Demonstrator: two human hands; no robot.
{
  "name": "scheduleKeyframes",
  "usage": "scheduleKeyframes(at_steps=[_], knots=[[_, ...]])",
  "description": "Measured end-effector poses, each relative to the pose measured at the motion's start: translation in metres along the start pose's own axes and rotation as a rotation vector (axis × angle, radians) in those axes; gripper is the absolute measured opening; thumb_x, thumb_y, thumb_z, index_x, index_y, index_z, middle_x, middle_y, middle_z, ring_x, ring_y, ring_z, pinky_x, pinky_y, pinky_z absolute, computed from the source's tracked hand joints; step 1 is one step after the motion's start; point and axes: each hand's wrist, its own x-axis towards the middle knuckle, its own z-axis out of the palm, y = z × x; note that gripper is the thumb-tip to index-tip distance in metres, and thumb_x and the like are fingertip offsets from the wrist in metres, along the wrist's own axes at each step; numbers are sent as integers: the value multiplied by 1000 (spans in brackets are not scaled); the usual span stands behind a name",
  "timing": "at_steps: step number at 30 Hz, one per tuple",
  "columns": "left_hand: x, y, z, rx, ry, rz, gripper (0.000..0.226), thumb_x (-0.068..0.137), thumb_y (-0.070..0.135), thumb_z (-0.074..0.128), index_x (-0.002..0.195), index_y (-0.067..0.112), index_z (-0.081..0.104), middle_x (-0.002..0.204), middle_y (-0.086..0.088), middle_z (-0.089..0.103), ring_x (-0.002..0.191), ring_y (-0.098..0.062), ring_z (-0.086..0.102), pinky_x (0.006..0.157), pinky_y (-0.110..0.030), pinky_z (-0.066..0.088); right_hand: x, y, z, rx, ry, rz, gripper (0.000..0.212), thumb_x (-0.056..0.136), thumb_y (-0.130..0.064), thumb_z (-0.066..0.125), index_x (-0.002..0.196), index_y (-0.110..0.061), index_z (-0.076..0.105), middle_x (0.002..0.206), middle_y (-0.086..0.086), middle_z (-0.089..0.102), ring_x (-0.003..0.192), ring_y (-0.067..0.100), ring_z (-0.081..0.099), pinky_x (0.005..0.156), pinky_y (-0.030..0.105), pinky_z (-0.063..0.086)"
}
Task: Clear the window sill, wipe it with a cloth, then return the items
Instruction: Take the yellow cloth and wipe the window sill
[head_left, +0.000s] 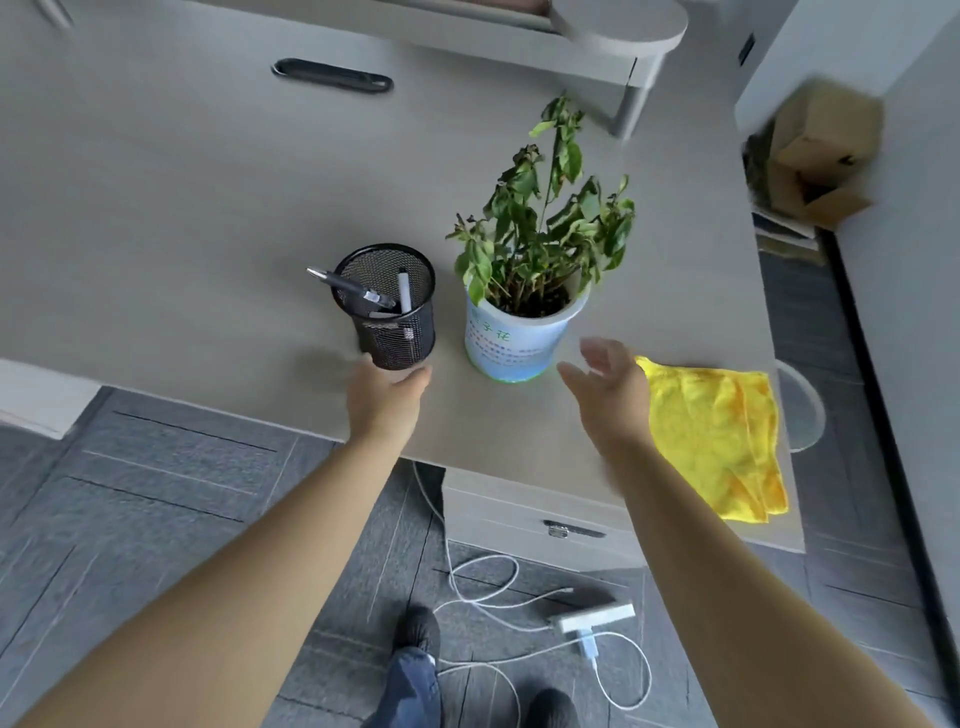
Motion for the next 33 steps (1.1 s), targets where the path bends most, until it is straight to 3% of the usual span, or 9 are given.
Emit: scheduleKeyframes(at_steps=[2, 5, 10, 13, 19, 22, 26, 29, 33], knots=[[-22, 2, 13, 12, 29, -49, 39, 80, 20, 59, 110, -2, 49, 119, -21, 53, 110, -32, 50, 95, -37, 39, -6, 5, -25, -15, 31, -15, 27, 84, -7, 60, 109, 1, 59, 113, 17, 64, 101, 25, 58, 77, 17, 37], [-56, 10, 40, 47, -32, -25, 15, 77, 24, 55, 72, 9, 54, 89, -16, 49, 85, -28, 48, 78, -32, 38, -13, 20, -65, -85, 61, -30, 24, 86, -9, 57, 107, 2, 61, 113, 16, 65, 105, 29, 59, 76, 19, 37], [-90, 24, 102, 42, -199, -54, 28, 79, 21, 56, 102, 5, 59, 112, -17, 61, 106, -30, 54, 90, -33, 40, -10, 51, -124, -308, 176, 71, 41, 85, -16, 58, 125, -7, 53, 134, 16, 48, 126, 33, 40, 104, 38, 30], [-100, 30, 136, 30, -267, -97, 22, 64, 31, 58, 78, 14, 58, 87, -13, 58, 91, -26, 53, 84, -34, 42, -3, 68, -146, -326, 197, 236, 57, 84, -22, 61, 134, -5, 39, 141, 19, 37, 131, 34, 32, 106, 42, 29], [-87, 20, 181, -60, -361, -253, 33, 59, 32, 63, 83, 11, 56, 115, -21, 60, 104, -29, 58, 100, -46, 44, 12, 84, -159, -77, 108, 425, 62, 80, -18, 66, 130, 3, 36, 133, 17, 48, 118, 34, 50, 80, 34, 40], [-89, 23, 186, -22, -392, -251, 51, 62, 26, 68, 103, -1, 56, 116, -23, 60, 106, -35, 58, 99, -49, 45, 16, 82, -155, -7, 17, 484, 53, 80, -19, 67, 122, 5, 48, 104, 14, 55, 96, 28, 54, 68, 28, 41], [-95, 35, 189, 7, -418, -193, 35, 82, 8, 56, 114, -6, 50, 108, -21, 57, 98, -29, 54, 83, -37, 42, 18, 77, -153, -13, -48, 471, 24, 82, -10, 60, 103, 2, 60, 71, 4, 47, 79, 21, 46, 60, 30, 37], [-97, 47, 191, -16, -441, -105, 8, 83, 5, 52, 90, 6, 55, 81, -10, 56, 80, -24, 51, 65, -29, 40, 13, 73, -163, 68, 39, 427, 22, 79, -4, 56, 98, 7, 60, 70, 7, 48, 71, 20, 44, 58, 34, 42], [-107, 68, 203, -14, -554, 21, 18, 84, 4, 49, 72, 17, 47, 71, 0, 48, 77, -23, 48, 59, -26, 37, -5, 64, -196, 185, 172, 409, 5, 82, -3, 54, 83, -7, 54, 68, 1, 47, 72, 19, 46, 54, 23, 35]])
